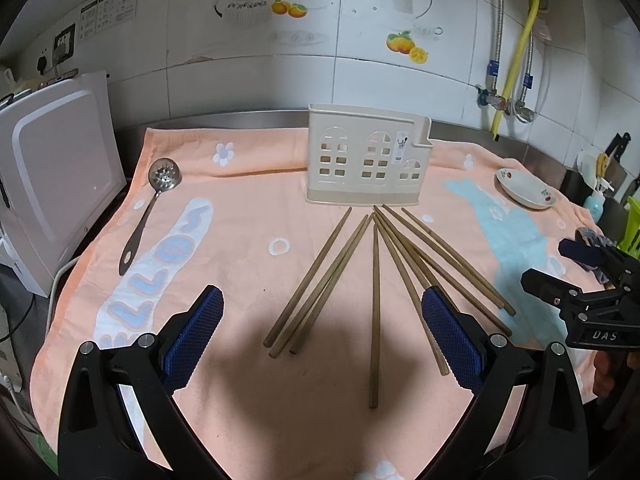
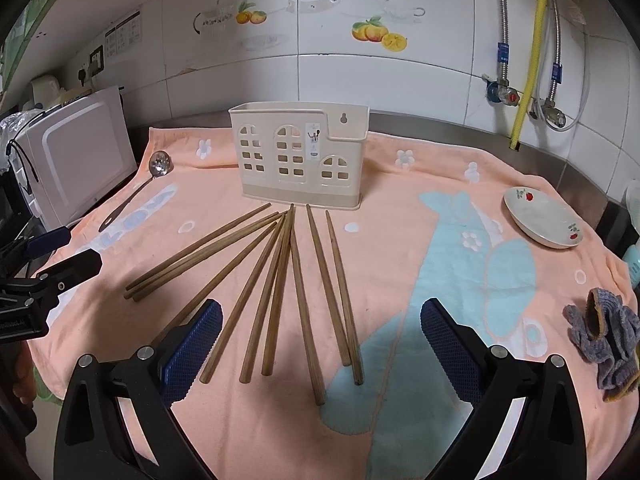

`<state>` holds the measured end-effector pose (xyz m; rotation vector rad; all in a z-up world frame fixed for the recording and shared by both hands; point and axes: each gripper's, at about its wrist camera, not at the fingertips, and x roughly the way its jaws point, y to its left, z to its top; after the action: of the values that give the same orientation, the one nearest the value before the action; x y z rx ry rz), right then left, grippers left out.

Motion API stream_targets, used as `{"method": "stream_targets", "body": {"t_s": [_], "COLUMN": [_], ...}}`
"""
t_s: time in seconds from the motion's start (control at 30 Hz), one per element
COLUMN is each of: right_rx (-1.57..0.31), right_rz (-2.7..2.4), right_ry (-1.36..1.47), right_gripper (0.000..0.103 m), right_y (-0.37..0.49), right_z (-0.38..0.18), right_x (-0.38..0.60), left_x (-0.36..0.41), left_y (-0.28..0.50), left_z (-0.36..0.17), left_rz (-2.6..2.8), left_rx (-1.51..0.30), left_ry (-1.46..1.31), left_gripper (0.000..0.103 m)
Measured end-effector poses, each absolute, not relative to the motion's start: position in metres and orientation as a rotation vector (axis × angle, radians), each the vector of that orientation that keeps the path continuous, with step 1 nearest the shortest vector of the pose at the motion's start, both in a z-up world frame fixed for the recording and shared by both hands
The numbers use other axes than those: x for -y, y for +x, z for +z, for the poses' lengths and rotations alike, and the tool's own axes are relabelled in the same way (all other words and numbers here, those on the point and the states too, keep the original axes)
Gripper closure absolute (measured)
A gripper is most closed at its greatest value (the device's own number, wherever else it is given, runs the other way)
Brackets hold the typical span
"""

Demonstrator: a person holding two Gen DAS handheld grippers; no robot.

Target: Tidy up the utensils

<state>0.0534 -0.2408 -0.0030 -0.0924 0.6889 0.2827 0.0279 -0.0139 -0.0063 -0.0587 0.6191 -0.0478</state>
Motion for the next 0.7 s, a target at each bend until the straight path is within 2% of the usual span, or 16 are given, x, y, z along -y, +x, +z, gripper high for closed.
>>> {"method": "stream_targets", "body": {"t_s": [0.43, 0.6, 0.67, 0.7], "right_rx": [-0.720, -0.732, -0.740, -0.747], "right_rz": [0.273, 0.270, 0.272, 0.276], "right_ry": [-0.120, -0.122, -0.115, -0.111], "right_gripper": [0.007, 0.009, 0.015, 0.018], "right_y": [0.068, 0.077, 0.082, 0.084], "right_z": [-0.012, -0.016, -0.018, -0.019], "right_x": [0.248, 0.252, 0.254, 0.255], "left_x": [-0.015, -0.027, -0.027, -0.027], "left_y": [0.047, 0.062, 0.069, 0.073], "left_z": [-0.012, -0.019, -0.024, -0.027], "left_rz": [-0.001, -0.028, -0.050, -0.063], "left_rx": [-0.647, -0.693, -0.723, -0.735], "left_ry": [-0.047, -0.026, -0.011, -0.005], "left_gripper": [0.007, 0.023, 0.035, 0.036]}}
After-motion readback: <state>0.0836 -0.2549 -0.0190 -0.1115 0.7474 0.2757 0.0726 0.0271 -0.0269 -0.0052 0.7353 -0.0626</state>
